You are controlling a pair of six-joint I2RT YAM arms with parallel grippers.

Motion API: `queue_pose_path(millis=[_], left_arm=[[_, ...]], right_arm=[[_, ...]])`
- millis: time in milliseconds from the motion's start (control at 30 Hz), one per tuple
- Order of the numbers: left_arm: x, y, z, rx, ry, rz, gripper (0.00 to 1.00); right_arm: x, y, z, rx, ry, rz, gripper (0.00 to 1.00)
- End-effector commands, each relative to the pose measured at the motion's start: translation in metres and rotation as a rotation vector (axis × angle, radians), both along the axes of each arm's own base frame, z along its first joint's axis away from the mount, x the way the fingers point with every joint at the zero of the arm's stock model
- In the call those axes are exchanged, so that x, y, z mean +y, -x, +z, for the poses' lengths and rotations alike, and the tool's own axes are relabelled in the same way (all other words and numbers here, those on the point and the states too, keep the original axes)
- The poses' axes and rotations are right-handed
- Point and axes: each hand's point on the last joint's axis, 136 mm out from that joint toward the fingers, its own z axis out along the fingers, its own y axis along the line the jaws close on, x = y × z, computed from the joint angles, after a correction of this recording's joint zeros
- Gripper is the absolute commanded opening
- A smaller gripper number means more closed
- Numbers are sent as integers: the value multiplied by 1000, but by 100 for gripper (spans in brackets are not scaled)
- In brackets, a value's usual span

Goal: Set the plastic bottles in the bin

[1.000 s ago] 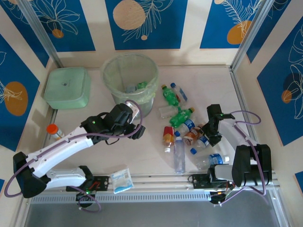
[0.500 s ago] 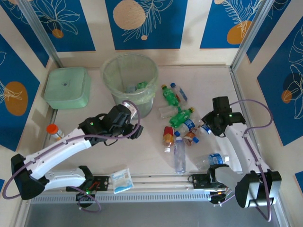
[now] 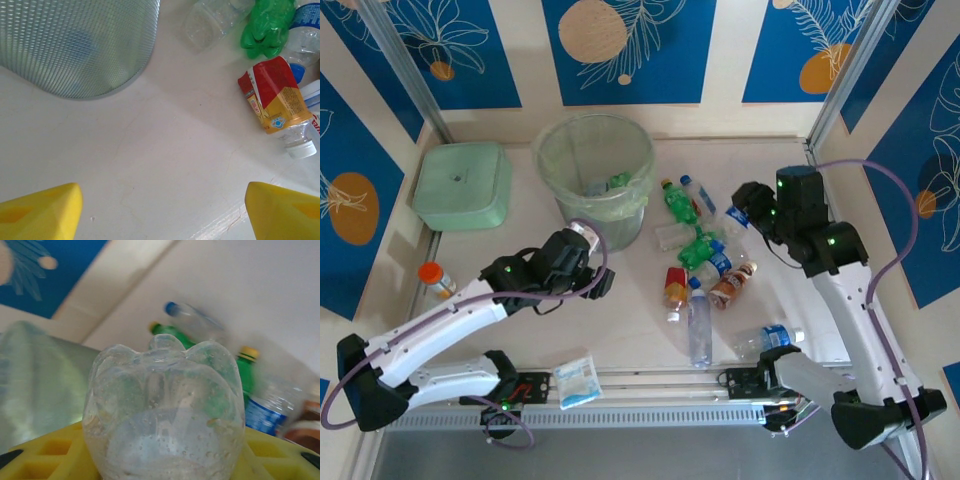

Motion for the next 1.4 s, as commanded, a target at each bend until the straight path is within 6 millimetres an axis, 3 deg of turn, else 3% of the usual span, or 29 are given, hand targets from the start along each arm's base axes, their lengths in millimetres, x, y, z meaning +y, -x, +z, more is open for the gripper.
queue_pose_path(millis=[0, 333, 533, 733, 867, 1067, 1233, 1367], left_arm=[[8, 0, -2, 13, 25, 44, 84], [43, -4, -35, 57, -45, 143, 83], [58, -10, -37, 65, -15, 186, 83], [56, -9, -38, 80, 5, 183, 82], [52, -8, -37, 87, 29, 168, 82], [51, -5, -38, 101, 32, 162, 81], [52, -3, -33, 88, 50, 163, 81], [53, -3, -30, 84, 48, 162, 81]], right_arm=[[25, -17, 37, -107, -2, 76, 53], [106, -52, 89, -239, 6, 300, 52], [144, -66, 115, -319, -56, 413, 52], [188, -76, 128, -372, -101, 528, 51], [215, -87, 130, -406, -112, 585, 50], [235, -107, 134, -442, -140, 596, 50], [257, -127, 119, -409, -122, 613, 50], [269, -135, 105, -375, -88, 623, 58]])
